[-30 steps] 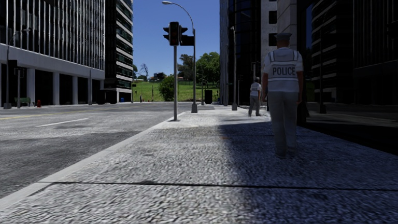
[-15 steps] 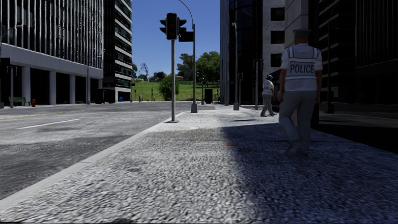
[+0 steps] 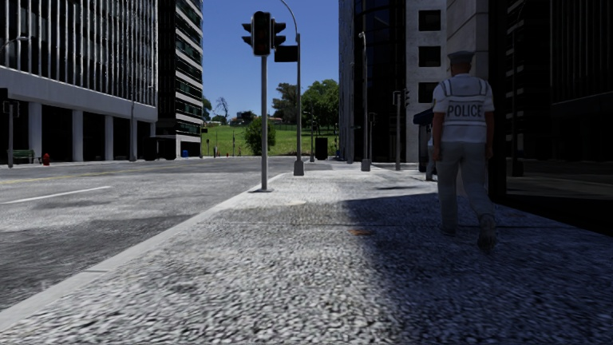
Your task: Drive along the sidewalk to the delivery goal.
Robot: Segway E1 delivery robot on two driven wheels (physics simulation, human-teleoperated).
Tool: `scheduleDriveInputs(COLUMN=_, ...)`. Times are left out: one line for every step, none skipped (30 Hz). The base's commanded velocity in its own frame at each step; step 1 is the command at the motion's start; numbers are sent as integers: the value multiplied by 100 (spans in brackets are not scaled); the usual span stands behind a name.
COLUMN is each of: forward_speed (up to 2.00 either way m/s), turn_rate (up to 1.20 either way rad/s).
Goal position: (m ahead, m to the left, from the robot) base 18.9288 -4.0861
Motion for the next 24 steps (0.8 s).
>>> scheduleDriveInputs(forward_speed=88, turn_rate=0)
scheduleDriveInputs(forward_speed=88, turn_rate=-4)
scheduleDriveInputs(forward_speed=88, turn_rate=-4)
scheduleDriveInputs(forward_speed=86, turn_rate=-22)
scheduleDriveInputs(forward_speed=86, turn_rate=-28)
scheduleDriveInputs(forward_speed=86, turn_rate=-29)
scheduleDriveInputs(forward_speed=85, turn_rate=-26)
scheduleDriveInputs(forward_speed=85, turn_rate=-26)
scheduleDriveInputs(forward_speed=85, turn_rate=-4)
scheduleDriveInputs(forward_speed=85, turn_rate=0)
scheduleDriveInputs(forward_speed=85, turn_rate=0)
scheduleDriveInputs(forward_speed=85, turn_rate=0)
scheduleDriveInputs(forward_speed=85, turn_rate=0)
scheduleDriveInputs(forward_speed=85, turn_rate=0)
scheduleDriveInputs(forward_speed=85, turn_rate=0)
scheduleDriveInputs(forward_speed=85, turn_rate=0)
scheduleDriveInputs(forward_speed=85, turn_rate=0)
scheduleDriveInputs(forward_speed=85, turn_rate=-6)
scheduleDriveInputs(forward_speed=85, turn_rate=-6)
scheduleDriveInputs(forward_speed=85, turn_rate=-14)
scheduleDriveInputs(forward_speed=85, turn_rate=-19)
scheduleDriveInputs(forward_speed=85, turn_rate=-19)
scheduleDriveInputs(forward_speed=85, turn_rate=-20)
scheduleDriveInputs(forward_speed=85, turn_rate=-7)
